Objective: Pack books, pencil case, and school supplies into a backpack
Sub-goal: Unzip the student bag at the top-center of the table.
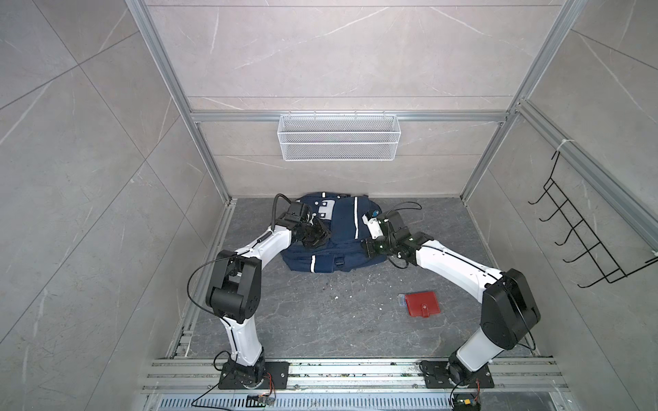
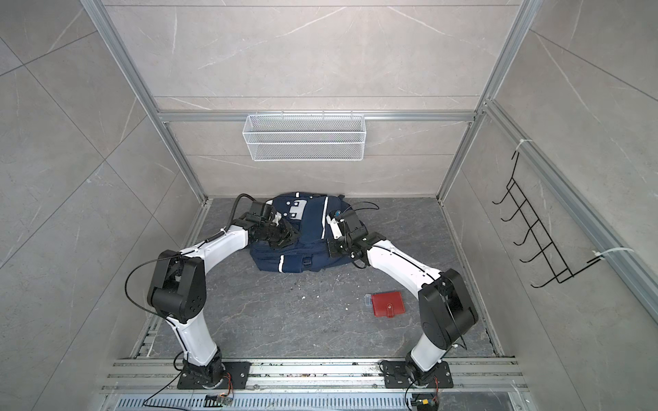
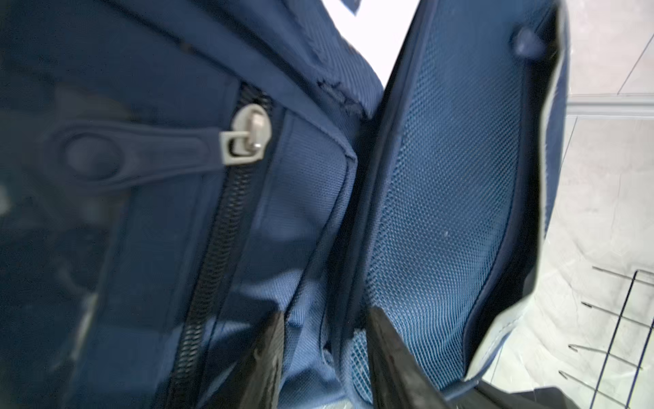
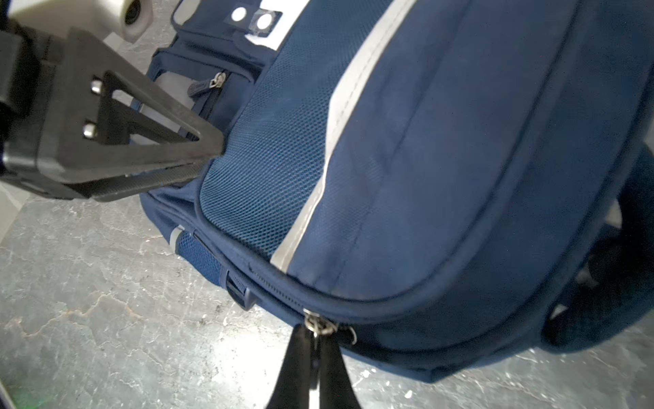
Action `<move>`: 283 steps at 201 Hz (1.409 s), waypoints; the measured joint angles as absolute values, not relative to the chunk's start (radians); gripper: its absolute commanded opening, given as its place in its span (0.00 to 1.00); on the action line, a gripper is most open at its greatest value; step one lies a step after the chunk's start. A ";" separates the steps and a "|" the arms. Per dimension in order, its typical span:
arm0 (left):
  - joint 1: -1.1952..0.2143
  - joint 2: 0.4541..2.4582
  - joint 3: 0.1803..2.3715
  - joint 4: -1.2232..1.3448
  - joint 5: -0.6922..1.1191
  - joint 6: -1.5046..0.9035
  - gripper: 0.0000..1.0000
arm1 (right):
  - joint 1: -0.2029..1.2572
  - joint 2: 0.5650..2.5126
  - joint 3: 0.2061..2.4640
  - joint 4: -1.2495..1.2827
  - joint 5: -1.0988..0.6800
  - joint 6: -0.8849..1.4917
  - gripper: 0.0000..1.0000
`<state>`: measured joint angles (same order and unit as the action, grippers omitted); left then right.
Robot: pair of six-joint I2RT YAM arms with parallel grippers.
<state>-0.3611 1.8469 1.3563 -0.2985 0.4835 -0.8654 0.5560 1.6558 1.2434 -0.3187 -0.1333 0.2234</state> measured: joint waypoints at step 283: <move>-0.474 1.589 1.240 -0.376 0.482 -0.547 0.62 | 0.329 1.306 1.128 -0.574 -0.149 0.390 0.74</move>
